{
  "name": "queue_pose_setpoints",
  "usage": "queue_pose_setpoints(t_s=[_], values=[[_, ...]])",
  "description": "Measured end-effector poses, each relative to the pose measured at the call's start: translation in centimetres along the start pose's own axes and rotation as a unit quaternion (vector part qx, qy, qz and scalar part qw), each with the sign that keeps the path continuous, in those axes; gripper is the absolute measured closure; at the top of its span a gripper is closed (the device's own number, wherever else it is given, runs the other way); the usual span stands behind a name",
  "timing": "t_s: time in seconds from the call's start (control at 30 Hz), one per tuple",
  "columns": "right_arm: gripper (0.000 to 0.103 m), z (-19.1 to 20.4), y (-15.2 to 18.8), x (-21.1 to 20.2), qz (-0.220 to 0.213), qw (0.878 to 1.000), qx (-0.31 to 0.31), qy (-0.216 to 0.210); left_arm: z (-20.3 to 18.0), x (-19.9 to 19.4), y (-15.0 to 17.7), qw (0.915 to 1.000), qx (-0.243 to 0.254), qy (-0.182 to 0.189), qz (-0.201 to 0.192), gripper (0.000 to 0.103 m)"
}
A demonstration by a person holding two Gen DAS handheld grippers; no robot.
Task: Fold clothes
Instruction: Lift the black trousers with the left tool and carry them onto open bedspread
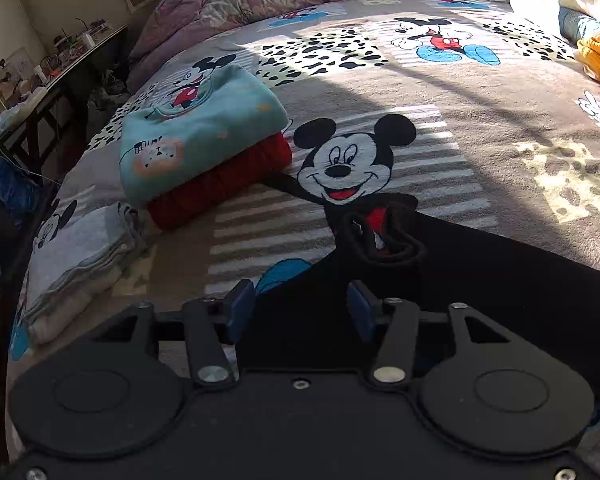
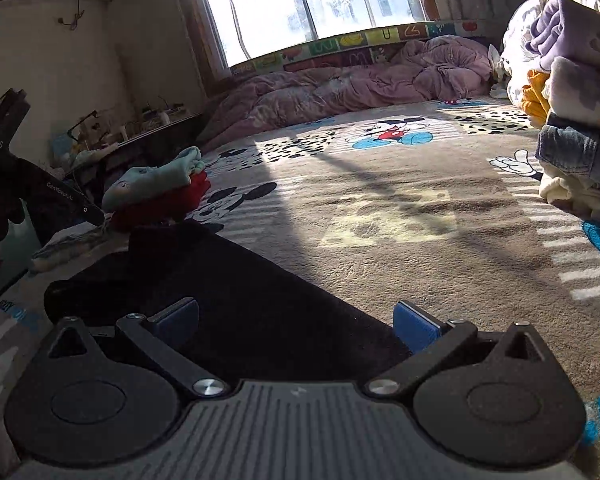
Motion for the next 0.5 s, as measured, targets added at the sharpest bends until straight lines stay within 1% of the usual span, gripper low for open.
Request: queue_pose_setpoints(t_s=[0.1, 0.2, 0.33, 0.43, 0.5], values=[[0.0, 1.6, 0.8, 1.3, 0.022, 0.999, -0.027, -0.005, -0.3, 1.1, 0.0, 0.9998, -0.006, 0.015, 0.011, 0.052], [0.0, 2.3, 1.5, 1.9, 0.04, 0.998, -0.046, 0.007, -0.7, 2.3, -0.2, 0.9993, -0.026, 0.018, 0.022, 0.052], [0.0, 2.1, 1.3, 1.8, 0.036, 0.999, -0.036, 0.002, -0.6, 3.5, -1.0, 0.9971, -0.071, 0.011, 0.026, 0.052], [0.0, 1.6, 1.1, 1.5, 0.031, 0.999, -0.012, -0.007, 0.3, 4.9, -1.8, 0.9883, -0.147, 0.022, 0.037, 0.052], [0.0, 1.3, 1.0, 1.5, 0.03, 0.999, 0.001, -0.011, 0.5, 5.9, -2.0, 0.979, -0.195, 0.033, 0.048, 0.052]])
Point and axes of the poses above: each gripper's, at about its wrist camera, not at the fingertips, and x roughly the way its jaws point, z to its left, y to its underside, the point moved 8 cm from there along x, roughly the way its jaws point, and after that the axes turned 10 degrees about -x, right-handed, at the moved point
